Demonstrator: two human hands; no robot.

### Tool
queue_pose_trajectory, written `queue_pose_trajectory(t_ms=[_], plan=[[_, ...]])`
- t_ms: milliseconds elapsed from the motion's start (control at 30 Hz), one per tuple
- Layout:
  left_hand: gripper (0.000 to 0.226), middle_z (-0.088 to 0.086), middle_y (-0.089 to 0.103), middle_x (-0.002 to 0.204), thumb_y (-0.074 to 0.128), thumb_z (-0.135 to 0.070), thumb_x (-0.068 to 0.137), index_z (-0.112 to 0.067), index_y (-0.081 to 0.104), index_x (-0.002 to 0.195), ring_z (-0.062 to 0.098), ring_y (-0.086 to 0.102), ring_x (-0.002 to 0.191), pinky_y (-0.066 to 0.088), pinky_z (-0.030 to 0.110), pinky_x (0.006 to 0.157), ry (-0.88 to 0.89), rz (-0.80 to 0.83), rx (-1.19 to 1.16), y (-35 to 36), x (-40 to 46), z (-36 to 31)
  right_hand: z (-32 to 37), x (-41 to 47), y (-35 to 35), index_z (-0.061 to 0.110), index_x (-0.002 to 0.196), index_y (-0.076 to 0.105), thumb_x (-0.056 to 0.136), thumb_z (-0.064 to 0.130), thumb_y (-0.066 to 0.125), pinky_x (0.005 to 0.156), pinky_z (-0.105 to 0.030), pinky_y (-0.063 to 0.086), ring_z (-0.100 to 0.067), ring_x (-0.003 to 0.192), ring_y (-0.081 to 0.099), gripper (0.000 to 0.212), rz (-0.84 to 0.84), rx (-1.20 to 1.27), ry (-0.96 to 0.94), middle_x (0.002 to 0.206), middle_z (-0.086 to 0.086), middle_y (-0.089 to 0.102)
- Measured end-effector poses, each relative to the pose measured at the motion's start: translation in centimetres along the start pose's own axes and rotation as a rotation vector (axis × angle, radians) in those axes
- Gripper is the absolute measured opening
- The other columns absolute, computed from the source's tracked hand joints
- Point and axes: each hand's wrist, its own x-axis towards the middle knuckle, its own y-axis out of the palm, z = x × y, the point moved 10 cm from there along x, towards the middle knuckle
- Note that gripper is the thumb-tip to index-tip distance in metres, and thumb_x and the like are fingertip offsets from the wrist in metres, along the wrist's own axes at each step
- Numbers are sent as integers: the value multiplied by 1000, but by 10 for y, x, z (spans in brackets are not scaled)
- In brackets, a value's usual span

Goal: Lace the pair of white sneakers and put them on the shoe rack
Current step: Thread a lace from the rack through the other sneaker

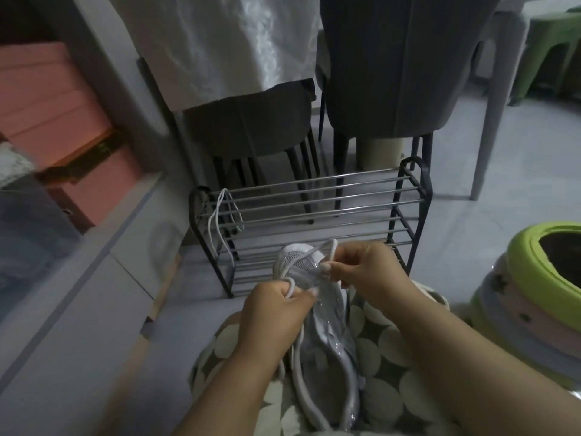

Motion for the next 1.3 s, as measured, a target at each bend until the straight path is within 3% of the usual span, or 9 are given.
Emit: queue_pose_trajectory(t_ms=[100, 200, 300, 467, 700, 800, 967, 1167, 1300], plan=[[30, 16, 70, 69, 73, -41, 64, -12, 71, 72, 37, 68, 70, 55, 51, 68, -18, 75, -67, 11, -4, 0, 4, -1, 9, 6, 82, 72, 80, 22, 74, 63, -25, 54, -17, 63, 64, 16, 31, -44, -55, 76, -12, 71], [20, 15, 73, 75, 76, -33, 65, -17, 75, 76, 35, 71, 80, 57, 54, 75, -40, 101, -133, 14, -6, 2, 9, -3, 19, 13, 82, 71, 81, 29, 72, 69, -39, 56, -22, 71, 66, 16, 51, -216, -144, 75, -6, 70], [12, 8, 74, 69, 79, -10, 72, -20, 76, 67, 27, 73, 72, 59, 42, 74, -90, 87, -209, 14, -6, 5, 12, -2, 16, 17, 79, 69, 83, 29, 70, 61, -32, 51, -15, 64, 60, 13, 26, -347, -217, 70, -1, 66], [25, -2, 66, 49, 69, 13, 77, -12, 70, 72, 5, 62, 42, 44, 11, 41, -256, 131, -460, 23, -13, 9, 13, -2, 10, 21, 71, 65, 82, 31, 71, 57, -29, 42, -14, 58, 53, 16, 21, -376, -250, 64, -2, 62], [26, 2, 60, 44, 66, 12, 80, 5, 64, 105, 3, 48, 28, 30, 8, 30, -381, 143, -586, 25, -19, 13, 10, -1, 11, 26, 62, 59, 81, 30, 73, 56, -30, 42, -11, 56, 49, 23, 23, -352, -239, 60, 0, 60], [25, -1, 56, 38, 63, 13, 82, 5, 63, 106, 1, 43, 24, 27, 7, 28, -397, 165, -602, 27, -23, 9, 2, 0, 11, 14, 68, 66, 79, 30, 74, 53, -30, 43, -13, 55, 49, 21, 14, -259, -171, 63, -10, 63], [24, -2, 53, 36, 61, 15, 83, 5, 62, 104, 0, 40, 22, 26, 7, 27, -411, 162, -626, 27, -25, 8, -2, 1, 12, 23, 60, 59, 78, 29, 75, 50, -19, 35, -7, 51, 42, 25, -10, -207, -132, 55, 5, 52], [22, 5, 66, 51, 66, 11, 80, 0, 67, 99, 7, 58, 36, 36, 11, 33, -405, 143, -618, 25, -24, 9, -6, 2, 11, 23, 59, 58, 79, 25, 75, 45, -11, 32, -1, 45, 40, 26, -14, -156, -112, 51, 10, 49], [23, 3, 62, 46, 65, 12, 80, 1, 66, 100, 5, 53, 31, 33, 9, 31, -399, 140, -625, 25, -25, 6, -5, 1, 13, 17, 64, 63, 79, 27, 74, 49, -17, 36, -1, 49, 42, 22, -6, -165, -123, 57, 2, 56]])
